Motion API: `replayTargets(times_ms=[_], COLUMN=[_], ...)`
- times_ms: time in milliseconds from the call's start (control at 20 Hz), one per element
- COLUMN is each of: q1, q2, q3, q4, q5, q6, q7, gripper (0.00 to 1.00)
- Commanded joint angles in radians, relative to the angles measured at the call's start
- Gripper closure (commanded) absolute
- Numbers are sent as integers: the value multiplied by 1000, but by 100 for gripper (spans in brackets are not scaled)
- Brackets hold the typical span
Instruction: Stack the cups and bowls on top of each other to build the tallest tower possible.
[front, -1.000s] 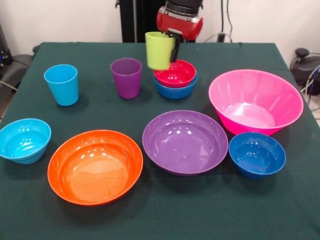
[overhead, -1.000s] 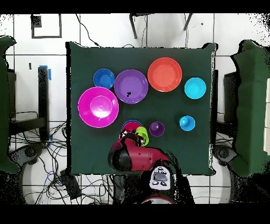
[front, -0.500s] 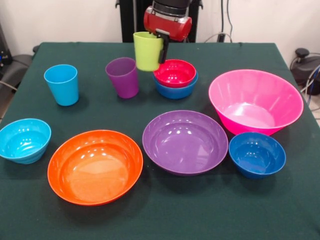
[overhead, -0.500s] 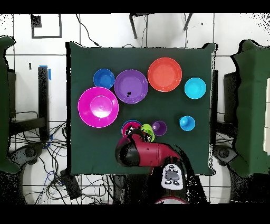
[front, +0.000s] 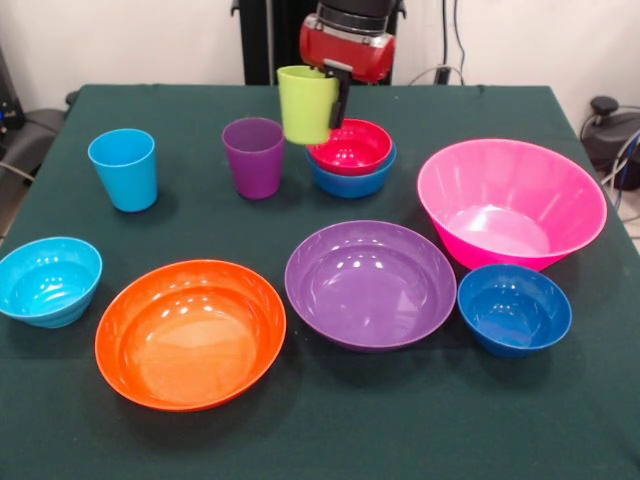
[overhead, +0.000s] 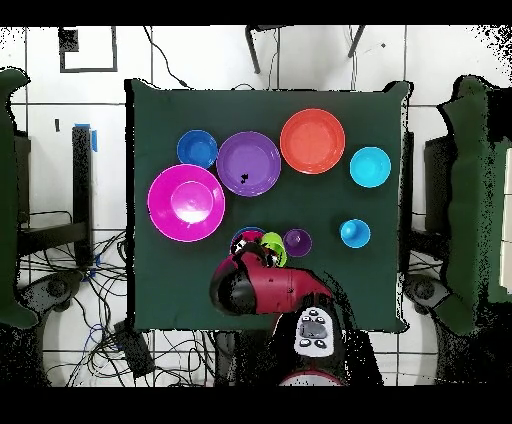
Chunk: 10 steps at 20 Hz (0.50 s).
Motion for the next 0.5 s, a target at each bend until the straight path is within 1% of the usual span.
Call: replayTargets(times_ms=[50,300,500], q1=[66,83,72], q2=[34,22,40], q3=[67,63,69], q4=[-42,-26,-38], q5=[5,17,11], q6=[53,53,41], q7=[69,85,80], gripper=[100,100,100])
